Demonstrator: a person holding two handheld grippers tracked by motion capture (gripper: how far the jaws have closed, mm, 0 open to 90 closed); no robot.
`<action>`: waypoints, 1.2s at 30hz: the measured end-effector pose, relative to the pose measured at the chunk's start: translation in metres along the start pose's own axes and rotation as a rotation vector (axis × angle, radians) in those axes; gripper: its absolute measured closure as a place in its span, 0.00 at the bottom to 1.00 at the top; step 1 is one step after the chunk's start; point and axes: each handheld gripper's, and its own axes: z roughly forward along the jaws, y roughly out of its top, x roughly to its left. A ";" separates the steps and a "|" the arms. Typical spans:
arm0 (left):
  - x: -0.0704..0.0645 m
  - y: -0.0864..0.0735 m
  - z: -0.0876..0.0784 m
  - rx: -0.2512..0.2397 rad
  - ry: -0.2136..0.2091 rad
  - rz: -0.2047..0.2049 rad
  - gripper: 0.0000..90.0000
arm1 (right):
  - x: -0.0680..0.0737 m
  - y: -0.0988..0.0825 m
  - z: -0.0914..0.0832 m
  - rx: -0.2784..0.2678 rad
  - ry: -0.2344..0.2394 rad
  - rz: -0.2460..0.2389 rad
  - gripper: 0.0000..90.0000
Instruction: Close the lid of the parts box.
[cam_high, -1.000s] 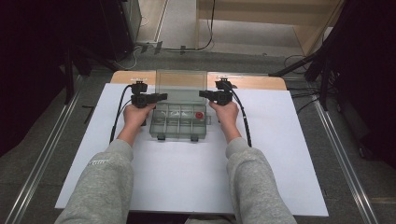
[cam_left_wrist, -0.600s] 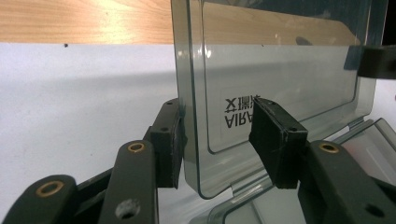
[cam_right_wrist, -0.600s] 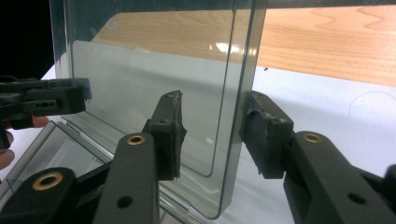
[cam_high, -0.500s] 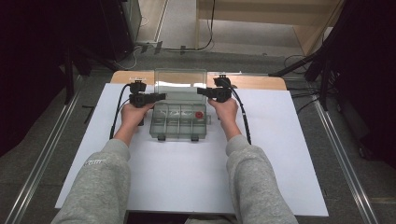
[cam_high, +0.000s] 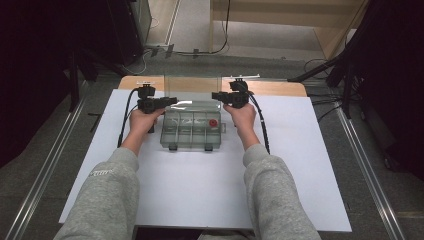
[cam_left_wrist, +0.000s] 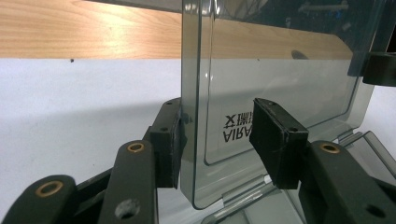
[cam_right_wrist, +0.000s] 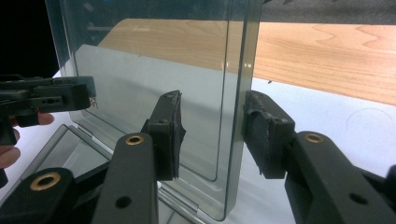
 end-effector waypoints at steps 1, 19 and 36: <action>-0.001 0.002 0.000 0.011 0.005 0.010 0.60 | 0.000 0.000 -0.001 -0.003 0.002 -0.001 0.66; -0.008 0.015 -0.012 0.001 -0.008 0.029 0.60 | 0.007 0.008 -0.016 -0.034 0.014 -0.027 0.63; -0.012 0.020 -0.023 -0.020 -0.013 0.045 0.60 | 0.017 0.018 -0.029 -0.030 0.005 -0.079 0.64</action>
